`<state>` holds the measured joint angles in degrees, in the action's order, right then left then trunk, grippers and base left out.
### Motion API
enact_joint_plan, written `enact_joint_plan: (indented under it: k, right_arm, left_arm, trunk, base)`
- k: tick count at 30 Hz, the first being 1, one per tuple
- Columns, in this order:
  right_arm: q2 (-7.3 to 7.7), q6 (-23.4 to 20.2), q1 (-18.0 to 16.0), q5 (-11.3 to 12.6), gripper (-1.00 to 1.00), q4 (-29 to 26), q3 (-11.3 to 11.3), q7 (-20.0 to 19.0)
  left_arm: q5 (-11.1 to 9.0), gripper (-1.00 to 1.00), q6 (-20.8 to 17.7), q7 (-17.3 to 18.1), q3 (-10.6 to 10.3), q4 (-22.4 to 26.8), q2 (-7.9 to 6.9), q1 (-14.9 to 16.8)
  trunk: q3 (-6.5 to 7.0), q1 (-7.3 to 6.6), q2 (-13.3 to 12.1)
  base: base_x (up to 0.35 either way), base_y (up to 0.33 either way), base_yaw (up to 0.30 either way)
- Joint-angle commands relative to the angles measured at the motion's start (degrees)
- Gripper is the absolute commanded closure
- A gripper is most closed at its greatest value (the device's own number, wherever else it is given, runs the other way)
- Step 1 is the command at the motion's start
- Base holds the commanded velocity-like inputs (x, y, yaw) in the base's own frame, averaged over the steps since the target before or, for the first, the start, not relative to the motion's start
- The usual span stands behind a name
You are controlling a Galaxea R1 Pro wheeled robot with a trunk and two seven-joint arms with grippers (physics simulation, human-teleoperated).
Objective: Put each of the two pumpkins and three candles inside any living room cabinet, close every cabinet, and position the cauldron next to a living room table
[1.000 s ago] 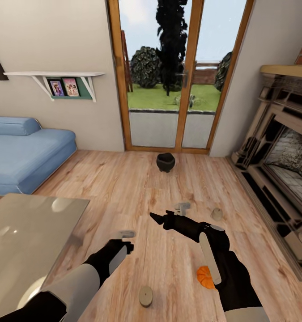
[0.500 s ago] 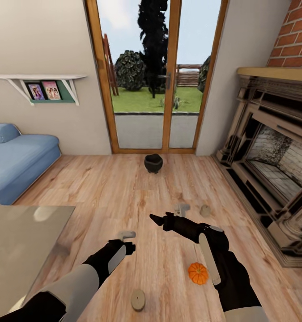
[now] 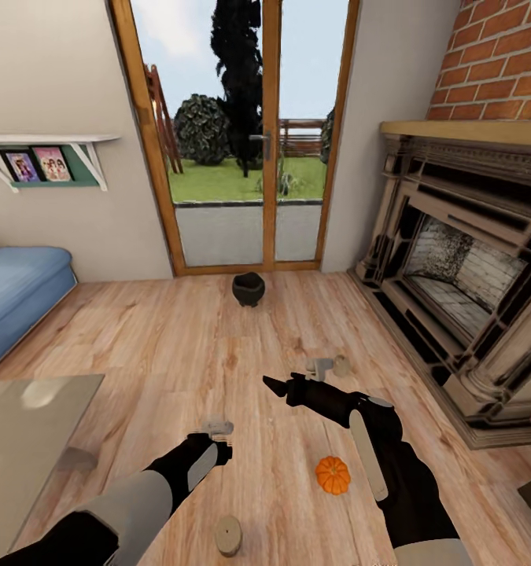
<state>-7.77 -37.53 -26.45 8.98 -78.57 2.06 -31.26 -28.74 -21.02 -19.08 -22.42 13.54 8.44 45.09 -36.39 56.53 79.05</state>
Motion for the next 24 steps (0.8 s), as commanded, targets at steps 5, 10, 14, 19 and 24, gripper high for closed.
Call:
enact_joint_plan:
  k: [5,10,14,19,24]
  right_arm:
    - [-0.05,0.0,0.0,0.0,-1.00,0.0,0.0,0.0]
    - [-0.06,0.0,0.0,0.1,-1.00,0.0,0.0,0.0]
    - [-0.07,0.0,0.0,0.1,-1.00,0.0,0.1,0.0]
    - [-0.06,0.0,0.0,0.0,-1.00,0.0,0.1,0.0]
    - [-0.13,0.1,0.0,-0.2,-1.00,0.0,0.1,0.0]
  left_arm:
    - [-2.8,-1.00,0.1,0.1,0.0,-2.3,0.00,0.0]
    - [-4.7,-1.00,0.2,0.2,0.0,-2.7,-0.01,0.0]
    - [-5.0,-1.00,0.3,0.3,0.0,-4.1,-0.01,0.0]
    - [-5.0,-1.00,0.7,0.3,0.0,-6.0,-0.08,0.0]
    - [-6.9,-1.00,5.7,0.3,0.6,-11.1,-1.17,0.0]
  trunk:
    - [-0.56,1.10,2.0]
    - [-1.13,2.20,4.0]
    - [-1.57,3.08,5.6]
    - [-2.25,4.18,7.6]
    - [-3.14,5.28,9.6]
  base:
    - [0.000,0.000,-0.207]
    - [0.000,0.000,-0.207]
    - [0.000,0.000,-0.207]
    - [0.000,0.000,-0.135]
    - [0.000,0.000,-0.007]
